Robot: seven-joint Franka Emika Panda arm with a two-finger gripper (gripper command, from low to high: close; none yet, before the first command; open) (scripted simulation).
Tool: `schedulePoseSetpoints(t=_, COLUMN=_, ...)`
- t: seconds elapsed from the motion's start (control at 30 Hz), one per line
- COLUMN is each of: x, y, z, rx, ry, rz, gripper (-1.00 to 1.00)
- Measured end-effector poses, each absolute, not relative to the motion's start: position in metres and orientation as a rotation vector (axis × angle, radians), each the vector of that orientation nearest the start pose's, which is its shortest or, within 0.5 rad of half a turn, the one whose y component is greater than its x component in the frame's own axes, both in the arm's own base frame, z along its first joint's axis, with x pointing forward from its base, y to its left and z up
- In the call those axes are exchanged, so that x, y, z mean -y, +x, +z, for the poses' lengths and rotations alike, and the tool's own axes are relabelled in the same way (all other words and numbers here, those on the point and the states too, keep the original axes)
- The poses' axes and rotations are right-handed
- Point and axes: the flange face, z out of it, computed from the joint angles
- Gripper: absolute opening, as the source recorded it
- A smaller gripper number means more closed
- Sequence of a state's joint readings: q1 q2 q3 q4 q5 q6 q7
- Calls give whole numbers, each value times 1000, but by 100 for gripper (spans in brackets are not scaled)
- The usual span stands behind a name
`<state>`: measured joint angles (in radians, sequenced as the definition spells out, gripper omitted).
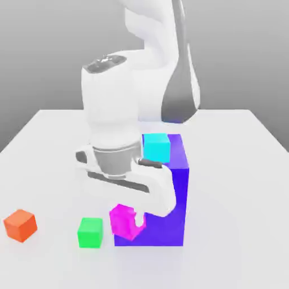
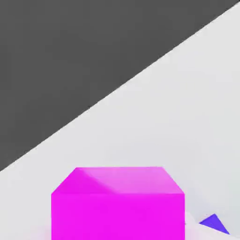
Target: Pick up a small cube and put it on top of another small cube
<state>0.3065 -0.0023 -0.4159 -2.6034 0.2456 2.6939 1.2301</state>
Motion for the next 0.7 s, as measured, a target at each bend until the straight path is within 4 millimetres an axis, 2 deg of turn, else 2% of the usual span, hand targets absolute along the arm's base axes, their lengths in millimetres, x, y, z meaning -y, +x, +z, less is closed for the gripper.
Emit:
schedulePoseSetpoints(t=0.3, x=99, y=418, z=266, rx=-2585, ry=-1557, rz=-8, gripper=-100)
schedulePoseSetpoints(t=0.6, x=126, y=365, z=246, rx=-2936, ry=-1078, rz=-5, gripper=-100)
schedulePoseSetpoints(t=0.7, x=131, y=363, z=239, rx=-2971, ry=-1017, rz=-11, gripper=-100)
